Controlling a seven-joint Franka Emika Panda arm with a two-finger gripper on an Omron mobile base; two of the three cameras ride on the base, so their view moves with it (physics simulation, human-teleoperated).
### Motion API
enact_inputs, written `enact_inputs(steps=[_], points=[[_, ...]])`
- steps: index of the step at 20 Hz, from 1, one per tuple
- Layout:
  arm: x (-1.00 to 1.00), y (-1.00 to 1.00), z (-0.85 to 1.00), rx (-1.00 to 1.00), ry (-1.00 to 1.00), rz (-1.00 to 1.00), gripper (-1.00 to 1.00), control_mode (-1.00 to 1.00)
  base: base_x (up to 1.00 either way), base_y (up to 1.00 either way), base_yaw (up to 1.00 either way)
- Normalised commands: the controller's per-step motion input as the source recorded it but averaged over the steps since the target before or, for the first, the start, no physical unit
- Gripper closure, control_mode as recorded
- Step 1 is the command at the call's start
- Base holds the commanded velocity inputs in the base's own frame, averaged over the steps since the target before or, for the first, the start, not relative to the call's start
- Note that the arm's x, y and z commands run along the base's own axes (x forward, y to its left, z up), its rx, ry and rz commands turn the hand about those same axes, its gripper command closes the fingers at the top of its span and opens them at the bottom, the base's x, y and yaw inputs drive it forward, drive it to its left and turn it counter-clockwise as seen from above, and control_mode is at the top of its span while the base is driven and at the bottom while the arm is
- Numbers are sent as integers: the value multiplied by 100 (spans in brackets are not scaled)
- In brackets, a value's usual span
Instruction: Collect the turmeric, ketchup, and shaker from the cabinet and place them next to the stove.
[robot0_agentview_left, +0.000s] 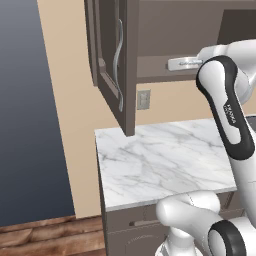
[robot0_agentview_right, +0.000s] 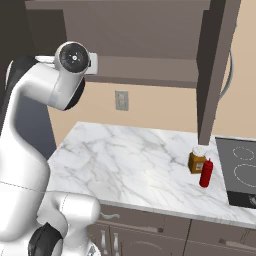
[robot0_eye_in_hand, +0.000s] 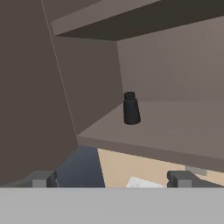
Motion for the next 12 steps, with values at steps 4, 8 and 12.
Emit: enact_inputs(steps=[4, 8, 12], points=[[34, 1, 35, 0, 12, -5, -100, -100, 0, 0, 0], [39, 0, 16, -3, 15, -3, -100, -100, 0, 0, 0], [37, 0, 10, -7, 22, 0, -100, -100, 0, 0, 0]])
